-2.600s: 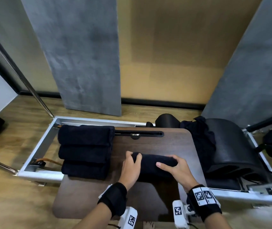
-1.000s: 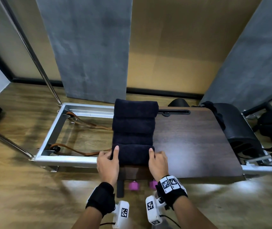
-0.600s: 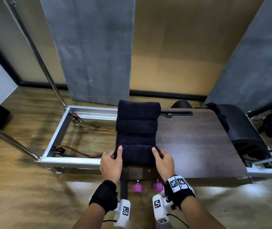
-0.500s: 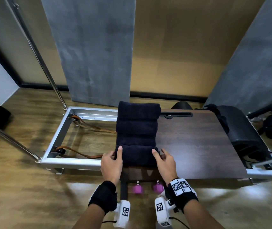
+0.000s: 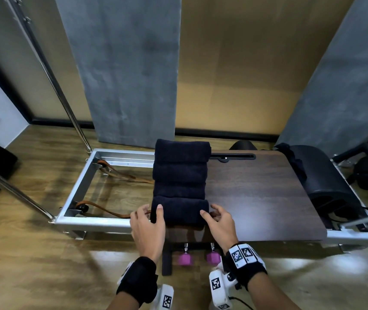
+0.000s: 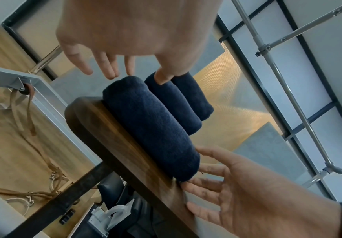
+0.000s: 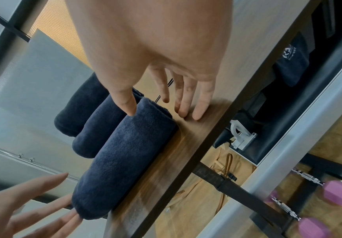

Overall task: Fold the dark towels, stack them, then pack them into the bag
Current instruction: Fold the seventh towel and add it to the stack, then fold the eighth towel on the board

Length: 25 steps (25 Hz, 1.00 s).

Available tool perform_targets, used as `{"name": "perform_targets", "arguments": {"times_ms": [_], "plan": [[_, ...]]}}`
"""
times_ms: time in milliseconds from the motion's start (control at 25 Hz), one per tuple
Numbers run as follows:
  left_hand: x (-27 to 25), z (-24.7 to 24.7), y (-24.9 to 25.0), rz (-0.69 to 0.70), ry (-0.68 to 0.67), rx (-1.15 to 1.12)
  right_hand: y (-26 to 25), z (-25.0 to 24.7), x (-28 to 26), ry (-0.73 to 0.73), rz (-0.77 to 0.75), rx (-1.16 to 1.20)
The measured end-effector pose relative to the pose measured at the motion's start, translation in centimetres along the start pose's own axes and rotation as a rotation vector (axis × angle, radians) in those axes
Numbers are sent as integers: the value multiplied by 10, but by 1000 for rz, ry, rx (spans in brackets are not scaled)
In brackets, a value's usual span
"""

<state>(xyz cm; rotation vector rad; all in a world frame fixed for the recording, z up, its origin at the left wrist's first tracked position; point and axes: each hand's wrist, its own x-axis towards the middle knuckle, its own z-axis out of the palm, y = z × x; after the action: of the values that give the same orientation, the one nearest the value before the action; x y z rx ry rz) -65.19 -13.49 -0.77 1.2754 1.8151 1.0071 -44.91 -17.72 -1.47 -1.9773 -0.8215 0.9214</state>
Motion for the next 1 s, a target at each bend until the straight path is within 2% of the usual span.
{"name": "perform_targets", "arguments": {"times_ms": [80,160,240,360,480,600,800,1000], "plan": [[-8,1,7,74,66,-38,0,-5,0,-2,-9,-2],[-15,7,18,191,55,-140,1,-16,2,20,3,21],[-20,21,34,300,-75,-180,0,-36,3,46,14,66],[-26,52,67,389,-366,-160,-8,-72,6,68,12,109],[-36,95,100,415,-606,-88,-15,-117,11,24,33,118],[-49,144,130,458,-754,-6,-14,-169,24,-55,52,51],[-70,230,173,452,-912,71,-4,-259,69,-73,46,67],[-76,338,217,382,-964,109,24,-359,161,-46,43,124]]}}
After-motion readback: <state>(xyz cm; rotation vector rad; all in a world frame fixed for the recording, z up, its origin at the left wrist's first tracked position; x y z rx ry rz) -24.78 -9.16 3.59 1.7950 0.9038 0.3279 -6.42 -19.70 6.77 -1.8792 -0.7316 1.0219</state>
